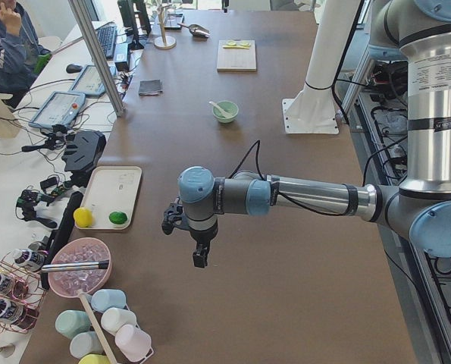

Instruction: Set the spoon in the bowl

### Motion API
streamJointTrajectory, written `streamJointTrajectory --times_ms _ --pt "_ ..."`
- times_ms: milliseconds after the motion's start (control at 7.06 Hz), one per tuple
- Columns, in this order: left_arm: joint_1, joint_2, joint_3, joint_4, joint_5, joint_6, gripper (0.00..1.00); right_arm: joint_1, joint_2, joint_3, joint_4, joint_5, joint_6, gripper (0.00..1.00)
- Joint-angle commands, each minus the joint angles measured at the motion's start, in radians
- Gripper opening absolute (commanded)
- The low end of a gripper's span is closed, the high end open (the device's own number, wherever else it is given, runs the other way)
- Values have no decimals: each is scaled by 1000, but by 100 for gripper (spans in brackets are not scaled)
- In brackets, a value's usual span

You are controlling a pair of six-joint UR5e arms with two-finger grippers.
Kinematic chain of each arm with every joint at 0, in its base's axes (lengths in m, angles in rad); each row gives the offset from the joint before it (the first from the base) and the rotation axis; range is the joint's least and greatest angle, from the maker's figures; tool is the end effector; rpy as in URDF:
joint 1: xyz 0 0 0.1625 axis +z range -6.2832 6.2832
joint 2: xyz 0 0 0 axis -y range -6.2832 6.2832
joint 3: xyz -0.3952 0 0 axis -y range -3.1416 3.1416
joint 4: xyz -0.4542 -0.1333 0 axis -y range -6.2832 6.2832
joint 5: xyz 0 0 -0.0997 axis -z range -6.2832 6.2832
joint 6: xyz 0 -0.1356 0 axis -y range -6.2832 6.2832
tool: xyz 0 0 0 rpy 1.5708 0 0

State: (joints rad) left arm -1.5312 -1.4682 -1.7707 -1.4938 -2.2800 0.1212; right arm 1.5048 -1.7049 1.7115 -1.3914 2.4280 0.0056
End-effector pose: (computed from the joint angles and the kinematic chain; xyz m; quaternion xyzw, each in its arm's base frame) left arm -0.0246 -0.5147 0.6124 0.0237 0.3465 0.0788 0.9344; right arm -0.0033 -0.5167 0.6199 0.0696 -0.4166 -0.0659 0.9040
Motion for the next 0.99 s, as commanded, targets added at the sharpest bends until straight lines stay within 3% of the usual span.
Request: streamJointTrajectory --times_ms 0,850 --pt "0 0 5 -5 0 -2 98 0 -4 2 0 37 1 100" --pt "0 -14 7 -11 -1 -2 98 0 -35 13 2 39 -1 100"
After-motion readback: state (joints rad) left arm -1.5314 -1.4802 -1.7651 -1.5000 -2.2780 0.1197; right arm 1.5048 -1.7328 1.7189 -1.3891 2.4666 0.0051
